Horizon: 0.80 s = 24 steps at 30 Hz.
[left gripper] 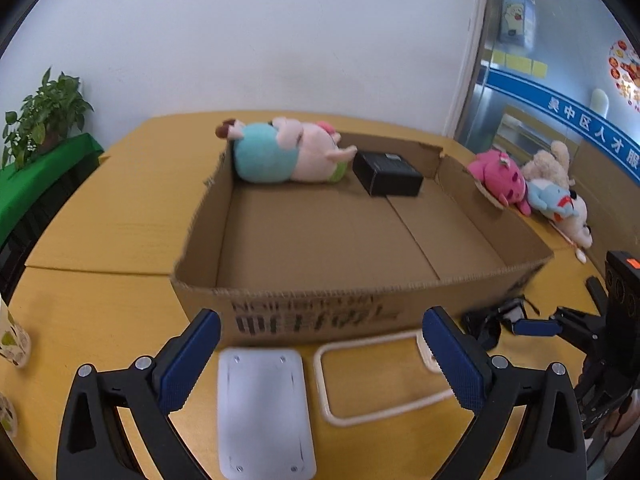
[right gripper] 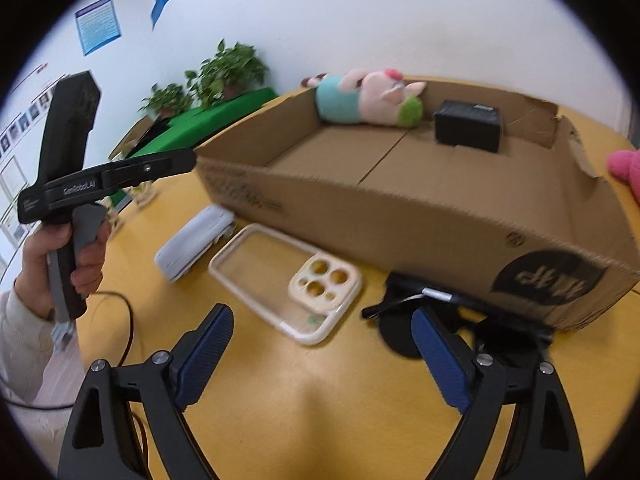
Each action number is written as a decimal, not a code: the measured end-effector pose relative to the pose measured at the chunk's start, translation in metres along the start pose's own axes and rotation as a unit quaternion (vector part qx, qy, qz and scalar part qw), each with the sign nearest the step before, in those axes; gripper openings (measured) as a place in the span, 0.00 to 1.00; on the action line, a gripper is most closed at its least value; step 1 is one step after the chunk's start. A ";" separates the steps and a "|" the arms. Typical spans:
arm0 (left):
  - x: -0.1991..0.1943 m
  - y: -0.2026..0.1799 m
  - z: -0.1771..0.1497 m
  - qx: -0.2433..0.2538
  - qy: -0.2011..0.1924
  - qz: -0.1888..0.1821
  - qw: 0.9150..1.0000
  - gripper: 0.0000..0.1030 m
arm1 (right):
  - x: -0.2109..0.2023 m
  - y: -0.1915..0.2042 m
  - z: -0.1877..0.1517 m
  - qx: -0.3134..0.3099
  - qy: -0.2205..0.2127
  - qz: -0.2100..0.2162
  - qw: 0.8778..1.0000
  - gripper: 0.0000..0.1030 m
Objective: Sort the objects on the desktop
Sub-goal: 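Move both grippers to the white plastic device and close on it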
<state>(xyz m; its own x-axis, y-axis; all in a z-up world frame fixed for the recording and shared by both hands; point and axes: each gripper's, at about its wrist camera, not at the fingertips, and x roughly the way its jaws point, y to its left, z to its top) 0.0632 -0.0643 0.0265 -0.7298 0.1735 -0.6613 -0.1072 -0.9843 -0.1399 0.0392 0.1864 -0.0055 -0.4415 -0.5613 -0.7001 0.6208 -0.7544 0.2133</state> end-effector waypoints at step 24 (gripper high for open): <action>0.022 0.021 -0.086 -0.004 0.130 0.066 0.989 0.61 | 0.030 0.027 -0.002 0.029 0.032 0.092 0.995 0.88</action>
<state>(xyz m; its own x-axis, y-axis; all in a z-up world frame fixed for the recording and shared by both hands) 0.1029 -0.0788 -0.0548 -0.5379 0.0475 -0.8416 -0.0179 -0.9988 -0.0449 0.0440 0.1499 -0.0223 -0.2810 -0.6706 -0.6865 0.6481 -0.6602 0.3796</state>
